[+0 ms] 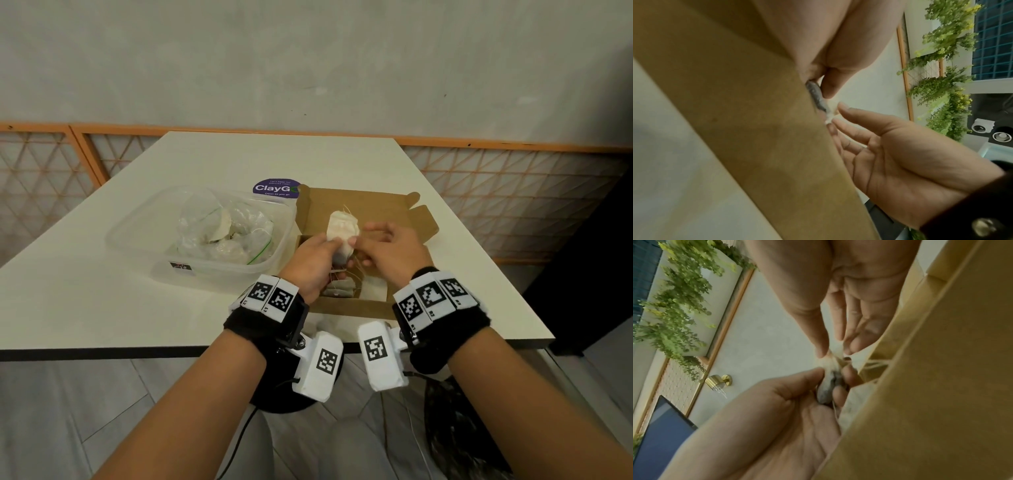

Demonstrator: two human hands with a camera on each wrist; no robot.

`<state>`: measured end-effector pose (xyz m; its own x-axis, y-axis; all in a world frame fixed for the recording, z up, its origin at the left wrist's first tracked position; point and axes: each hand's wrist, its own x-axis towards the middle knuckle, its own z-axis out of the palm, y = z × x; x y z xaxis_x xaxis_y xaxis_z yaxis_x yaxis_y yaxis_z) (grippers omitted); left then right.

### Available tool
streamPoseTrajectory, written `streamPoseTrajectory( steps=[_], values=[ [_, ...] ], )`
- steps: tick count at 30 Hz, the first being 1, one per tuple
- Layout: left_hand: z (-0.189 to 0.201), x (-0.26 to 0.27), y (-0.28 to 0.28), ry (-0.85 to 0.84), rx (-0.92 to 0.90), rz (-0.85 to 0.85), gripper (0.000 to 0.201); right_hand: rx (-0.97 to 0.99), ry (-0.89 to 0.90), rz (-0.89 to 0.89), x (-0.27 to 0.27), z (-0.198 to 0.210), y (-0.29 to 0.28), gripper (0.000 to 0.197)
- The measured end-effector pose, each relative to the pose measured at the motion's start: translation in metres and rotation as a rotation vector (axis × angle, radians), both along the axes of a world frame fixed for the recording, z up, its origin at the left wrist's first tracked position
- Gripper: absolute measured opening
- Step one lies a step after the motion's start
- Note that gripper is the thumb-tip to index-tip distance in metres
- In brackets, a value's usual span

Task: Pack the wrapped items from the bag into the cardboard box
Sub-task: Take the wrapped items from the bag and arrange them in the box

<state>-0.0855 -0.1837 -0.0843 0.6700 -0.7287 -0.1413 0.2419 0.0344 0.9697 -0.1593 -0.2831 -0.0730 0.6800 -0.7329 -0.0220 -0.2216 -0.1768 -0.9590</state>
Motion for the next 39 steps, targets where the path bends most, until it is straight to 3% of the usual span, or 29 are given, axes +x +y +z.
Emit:
streamPoseTrajectory(
  steps=[2,5,7,10,15,17,20,23,26,28,31,36,39],
  values=[
    [0.000,0.000,0.001,0.007,0.000,0.002,0.017,-0.086,0.084,-0.024,-0.002,0.006,-0.006,0.054],
    [0.002,-0.004,0.003,-0.057,0.049,-0.024,0.017,-0.052,0.106,0.145,-0.003,0.016,-0.007,0.064],
    [0.006,-0.007,0.003,-0.156,0.117,-0.073,0.018,-0.142,0.123,0.241,-0.001,0.021,-0.008,0.052],
    [0.013,-0.009,0.003,-0.269,0.214,-0.112,0.019,-0.316,0.214,0.208,-0.001,0.032,-0.015,0.022],
    [0.022,-0.002,0.003,-0.435,0.317,0.147,0.030,-0.555,0.385,0.157,-0.011,0.048,-0.035,0.013],
    [0.024,0.001,0.000,-0.410,0.418,0.133,0.042,-0.563,0.408,0.163,-0.017,0.052,-0.043,0.011],
    [0.021,0.002,-0.010,-0.205,0.529,0.043,0.064,-0.494,0.422,0.171,-0.023,0.052,-0.052,0.007],
    [0.019,-0.005,-0.017,-0.019,0.426,-0.058,0.069,-0.395,0.419,0.149,-0.027,0.043,-0.055,0.007],
    [0.023,-0.014,-0.017,0.149,0.226,-0.187,0.058,-0.284,0.375,0.128,-0.032,0.032,-0.057,0.009],
    [0.024,-0.014,-0.016,0.086,0.189,-0.147,0.049,-0.291,0.353,0.112,-0.033,0.032,-0.062,0.009],
    [0.018,-0.009,-0.014,-0.136,0.178,-0.011,0.034,-0.304,0.293,0.160,-0.033,0.045,-0.064,0.012],
    [0.006,-0.008,-0.013,-0.263,0.134,-0.064,0.046,-0.337,0.248,0.309,-0.017,0.059,-0.047,0.019],
    [0.001,-0.012,-0.014,-0.323,0.127,-0.073,0.042,-0.325,0.196,0.350,-0.001,0.061,-0.038,0.020]
  ],
)
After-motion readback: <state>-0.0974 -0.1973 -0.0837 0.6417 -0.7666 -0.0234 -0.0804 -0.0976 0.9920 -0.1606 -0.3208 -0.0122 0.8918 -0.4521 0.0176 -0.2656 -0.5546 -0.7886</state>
